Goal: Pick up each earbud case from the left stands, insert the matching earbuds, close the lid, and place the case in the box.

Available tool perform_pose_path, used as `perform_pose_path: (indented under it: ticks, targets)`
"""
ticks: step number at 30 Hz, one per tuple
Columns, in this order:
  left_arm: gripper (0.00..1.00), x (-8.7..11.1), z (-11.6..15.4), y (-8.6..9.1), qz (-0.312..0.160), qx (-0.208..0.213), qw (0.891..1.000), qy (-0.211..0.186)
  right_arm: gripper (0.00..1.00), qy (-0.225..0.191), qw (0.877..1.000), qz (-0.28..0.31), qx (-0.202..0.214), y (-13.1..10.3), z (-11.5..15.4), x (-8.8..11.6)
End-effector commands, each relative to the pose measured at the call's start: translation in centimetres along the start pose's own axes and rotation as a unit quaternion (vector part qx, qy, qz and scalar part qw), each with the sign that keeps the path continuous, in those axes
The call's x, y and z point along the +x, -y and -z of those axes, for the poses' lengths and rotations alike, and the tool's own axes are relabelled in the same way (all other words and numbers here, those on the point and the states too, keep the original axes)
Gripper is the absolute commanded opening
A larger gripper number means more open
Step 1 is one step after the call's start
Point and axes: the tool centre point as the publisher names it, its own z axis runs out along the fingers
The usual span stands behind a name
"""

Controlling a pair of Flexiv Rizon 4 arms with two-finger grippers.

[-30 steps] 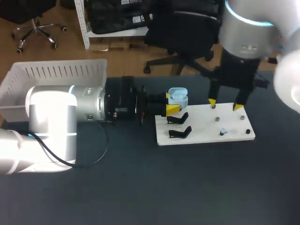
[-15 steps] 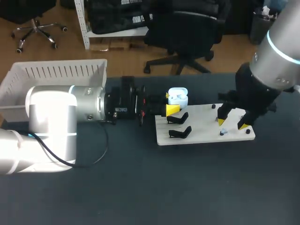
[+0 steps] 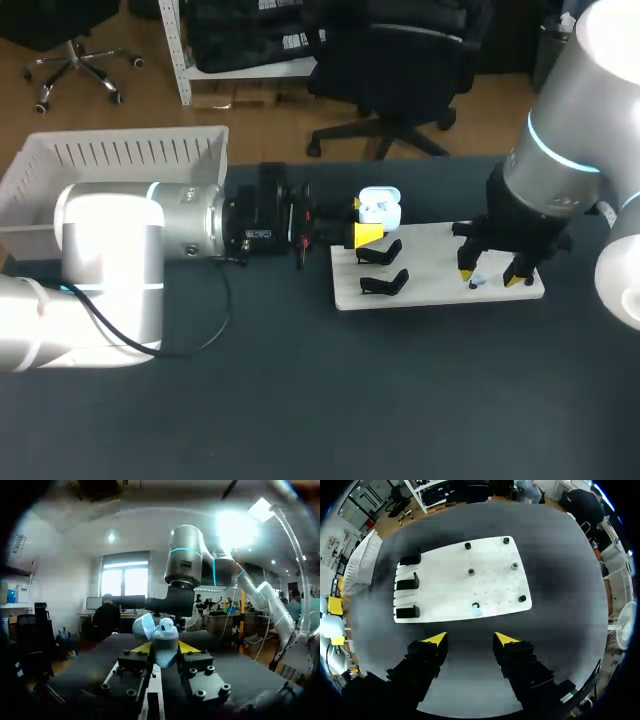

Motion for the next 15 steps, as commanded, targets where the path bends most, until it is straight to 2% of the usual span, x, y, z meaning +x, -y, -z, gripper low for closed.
perform_pose_path:
  ticks: [1,15]
  targets:
    - [0.0,0.1,0.0,0.1,-0.002,-0.003,1.0,0.002,0.49,0.008,1.0,0.0,-0.002,0.4,-1.4,-0.6]
    - [0.0,0.1,0.0,0.1,-0.002,-0.003,1.0,0.002,0.44,0.013,1.0,0.011,0.004,0.8,-3.0,-1.8]
